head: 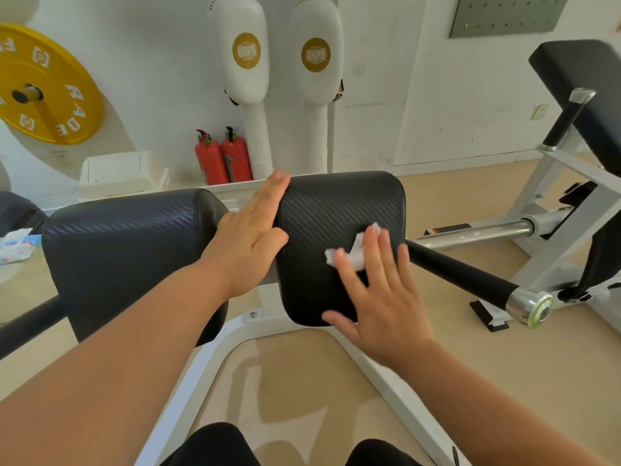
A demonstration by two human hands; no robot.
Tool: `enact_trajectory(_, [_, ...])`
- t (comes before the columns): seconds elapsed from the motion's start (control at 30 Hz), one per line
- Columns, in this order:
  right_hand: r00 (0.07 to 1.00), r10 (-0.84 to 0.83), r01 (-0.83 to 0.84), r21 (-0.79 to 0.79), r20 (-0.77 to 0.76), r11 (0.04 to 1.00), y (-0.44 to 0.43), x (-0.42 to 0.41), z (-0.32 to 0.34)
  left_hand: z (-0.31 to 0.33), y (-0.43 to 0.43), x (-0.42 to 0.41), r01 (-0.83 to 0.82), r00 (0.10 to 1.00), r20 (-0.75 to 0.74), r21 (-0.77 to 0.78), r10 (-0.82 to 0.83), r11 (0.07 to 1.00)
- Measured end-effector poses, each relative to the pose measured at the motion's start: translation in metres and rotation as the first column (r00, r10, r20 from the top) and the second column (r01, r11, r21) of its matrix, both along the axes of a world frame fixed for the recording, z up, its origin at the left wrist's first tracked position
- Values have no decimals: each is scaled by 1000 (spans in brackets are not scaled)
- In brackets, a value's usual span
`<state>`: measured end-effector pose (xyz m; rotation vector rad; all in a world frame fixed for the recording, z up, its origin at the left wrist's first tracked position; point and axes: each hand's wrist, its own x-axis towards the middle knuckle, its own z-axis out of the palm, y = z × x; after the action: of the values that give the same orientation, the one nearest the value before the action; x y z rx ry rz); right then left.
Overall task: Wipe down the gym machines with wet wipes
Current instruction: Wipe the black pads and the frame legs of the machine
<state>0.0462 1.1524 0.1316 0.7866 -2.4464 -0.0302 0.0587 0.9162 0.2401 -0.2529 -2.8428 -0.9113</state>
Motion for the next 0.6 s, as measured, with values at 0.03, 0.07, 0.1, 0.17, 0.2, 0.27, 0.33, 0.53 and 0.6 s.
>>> enact_trajectory(0.03, [999, -39, 39, -55, 5, 998, -5, -6, 12, 0, 1, 0, 0, 1000, -6, 1, 0, 1000])
enact_trajectory(0.07, [996, -81, 83, -105, 22, 991, -13, -12, 25, 0, 1, 0, 1, 1000, -10, 1, -1, 1000])
enact_trajectory(0.1, [991, -124, 129, -144, 46, 981, -23, -16, 38, -1, 2, 0, 3, 1000, -14, 0, -3, 1000])
enact_trajectory(0.17, [984, -154, 169, -190, 89, 967, -45, -18, 57, -1, 1, 0, 9, 1000, -23, 3, -9, 1000])
enact_trajectory(0.2, [988, -120, 136, -192, 94, 972, -55, -14, 60, -1, 0, 0, 16, 999, -32, 7, -16, 1000])
enact_trajectory(0.27, [996, 27, -15, -136, 88, 991, -64, 4, 51, -2, -2, -1, 23, 999, -44, 10, -22, 1000])
enact_trajectory(0.33, [984, 149, -149, -10, 94, 989, -55, 22, 25, -2, -3, -1, 21, 999, -41, 1, -21, 1000])
enact_trajectory(0.53, [998, -49, 50, -37, 37, 998, -11, -7, 21, -3, -2, -3, 19, 1000, -14, 27, -18, 999])
enact_trajectory(0.6, [984, -144, 158, -140, 108, 977, -26, -20, 54, -3, -4, -3, 19, 1000, -14, 32, -19, 999])
